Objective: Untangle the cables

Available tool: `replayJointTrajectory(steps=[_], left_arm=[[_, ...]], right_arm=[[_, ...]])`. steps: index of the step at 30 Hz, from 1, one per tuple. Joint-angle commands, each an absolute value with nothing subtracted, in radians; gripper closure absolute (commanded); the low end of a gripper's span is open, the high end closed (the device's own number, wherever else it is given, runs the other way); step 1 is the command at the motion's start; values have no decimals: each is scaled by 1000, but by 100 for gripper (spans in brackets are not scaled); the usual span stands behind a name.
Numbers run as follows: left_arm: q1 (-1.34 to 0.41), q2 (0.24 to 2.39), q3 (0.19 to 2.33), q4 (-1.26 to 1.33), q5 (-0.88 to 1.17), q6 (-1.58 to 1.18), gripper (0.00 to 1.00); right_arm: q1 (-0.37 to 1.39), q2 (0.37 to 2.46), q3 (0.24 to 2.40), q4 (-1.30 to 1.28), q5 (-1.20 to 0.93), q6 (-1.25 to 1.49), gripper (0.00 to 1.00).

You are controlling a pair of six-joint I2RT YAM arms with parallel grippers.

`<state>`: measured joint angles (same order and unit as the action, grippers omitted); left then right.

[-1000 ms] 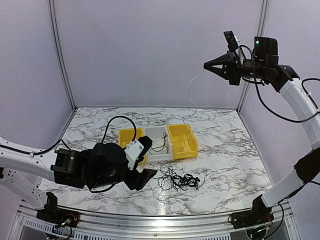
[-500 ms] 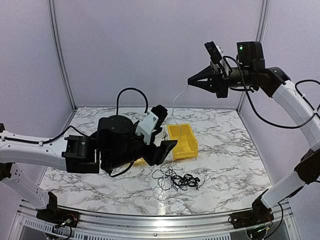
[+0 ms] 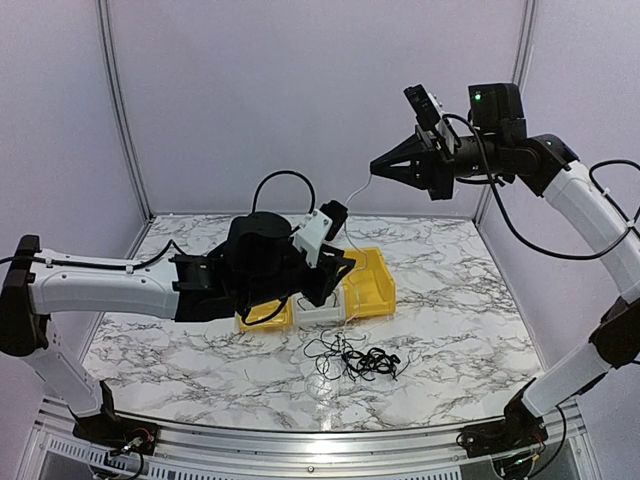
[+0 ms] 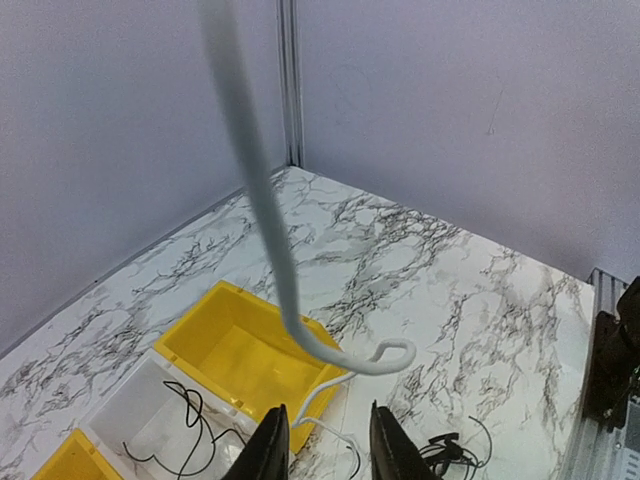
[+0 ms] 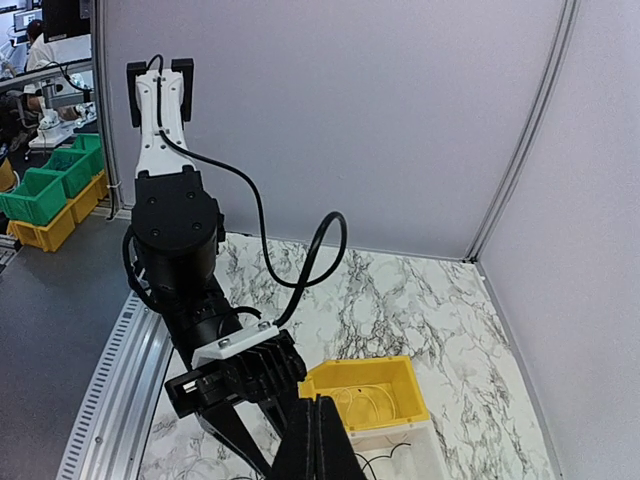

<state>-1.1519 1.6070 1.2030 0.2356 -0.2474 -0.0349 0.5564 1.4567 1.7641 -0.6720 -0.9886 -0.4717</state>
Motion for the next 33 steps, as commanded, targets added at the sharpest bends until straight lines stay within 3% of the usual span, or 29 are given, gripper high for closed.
replayJointTrajectory(steps=[1,7,18,22,33], left_arm=[[-1128,1614,1185,407,-137,-15,72],[-1121,1650,1194,427,-42,-17,52],[-1121,1738,1265,451,40,-42,66],[-1121,1729,1231,456,38,-59,66],[-1121,1687,1141,501,81,-6,50]], right_arm=[[565,1462,1780,-684,-1008,-458,100],[566,1477,1790,-678,-1003,-453,100],[566,1487,1797,-676,-1010,-451,100],[566,1482,1794,-682,-1005,-459,100],[566,1488,1786,-678,-1009,-461,100]])
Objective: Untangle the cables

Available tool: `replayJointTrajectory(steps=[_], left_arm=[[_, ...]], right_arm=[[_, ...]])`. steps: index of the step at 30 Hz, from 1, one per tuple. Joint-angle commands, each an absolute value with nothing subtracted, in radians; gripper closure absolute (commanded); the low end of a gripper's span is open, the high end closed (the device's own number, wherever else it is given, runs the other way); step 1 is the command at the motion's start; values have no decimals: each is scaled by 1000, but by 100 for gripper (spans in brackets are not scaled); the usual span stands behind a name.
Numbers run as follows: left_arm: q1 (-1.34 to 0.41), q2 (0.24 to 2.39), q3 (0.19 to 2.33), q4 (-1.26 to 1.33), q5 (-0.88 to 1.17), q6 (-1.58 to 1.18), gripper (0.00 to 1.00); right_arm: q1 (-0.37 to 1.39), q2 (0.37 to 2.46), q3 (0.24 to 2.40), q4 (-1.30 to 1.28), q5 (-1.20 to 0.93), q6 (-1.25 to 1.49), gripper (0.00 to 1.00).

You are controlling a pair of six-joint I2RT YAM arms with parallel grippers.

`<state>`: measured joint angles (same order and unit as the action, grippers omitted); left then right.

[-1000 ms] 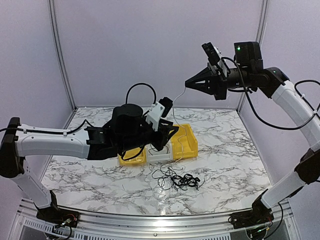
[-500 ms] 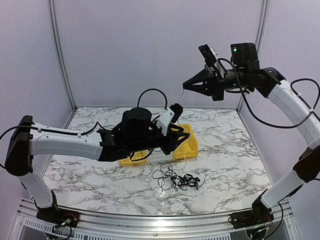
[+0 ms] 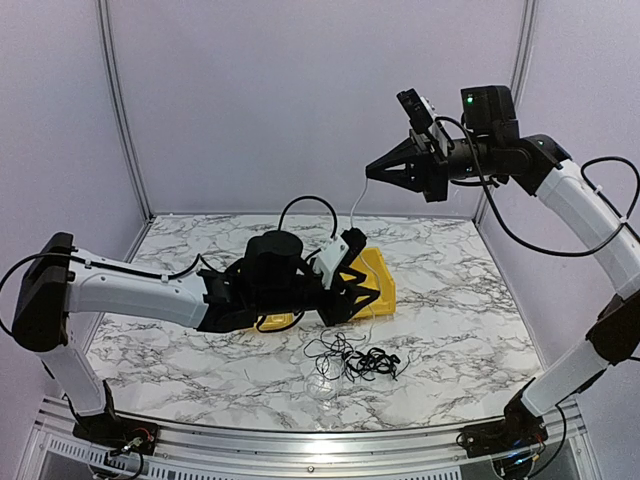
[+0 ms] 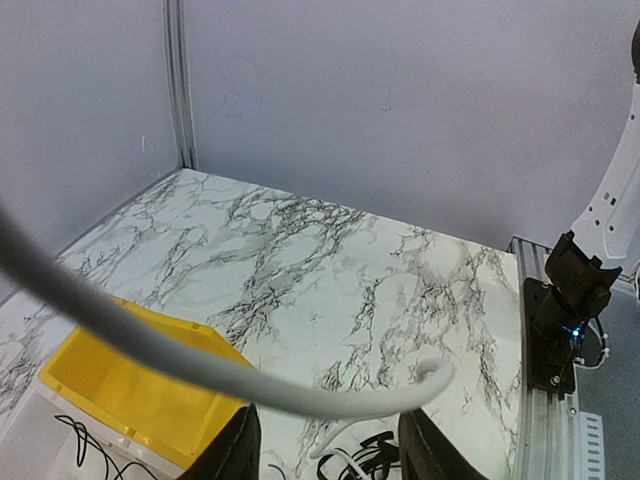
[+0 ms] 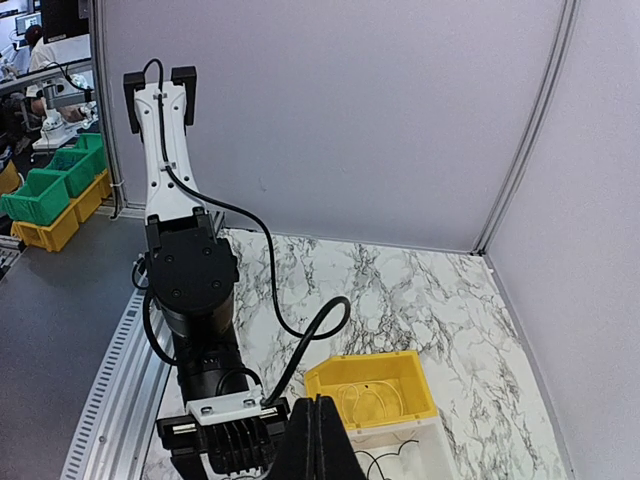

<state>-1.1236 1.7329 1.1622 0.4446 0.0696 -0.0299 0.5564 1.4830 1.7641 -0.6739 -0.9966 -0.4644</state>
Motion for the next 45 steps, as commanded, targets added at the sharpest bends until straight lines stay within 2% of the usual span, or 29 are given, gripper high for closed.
replayJointTrajectory(steps=[1,3,16,19,25,31,39,42,45], left_arm=[[-1121,1687,1138,521,76,17,50],[-1121,1702,1151,542,78,31,50],[-1121,1774,1224,592,219,-18,72],[-1121,1770,1208,622,287,-49,71],[-1129,1762,1181,673,381,-77,61],[-1129,1772,1180,697,441,-108,62],[-1129,1803,1191,695,597,-202,55],[-1129,1800,1186,695,623,-223,56],[-1129,1800,1189,695,640,-231,61]], right_arm=[[566,1489,1785,-677,-1013,-459,100],[566,1489,1781,-674,-1016,-456,100],[566,1473,1759,-674,-993,-473,100],[564,1474,1742,-665,-974,-477,100],[565,1479,1725,-639,-921,-474,100],[565,1476,1698,-620,-889,-478,100],[525,1481,1660,-563,-777,-499,100],[512,1483,1648,-542,-771,-488,100],[512,1482,1633,-525,-758,-481,100]])
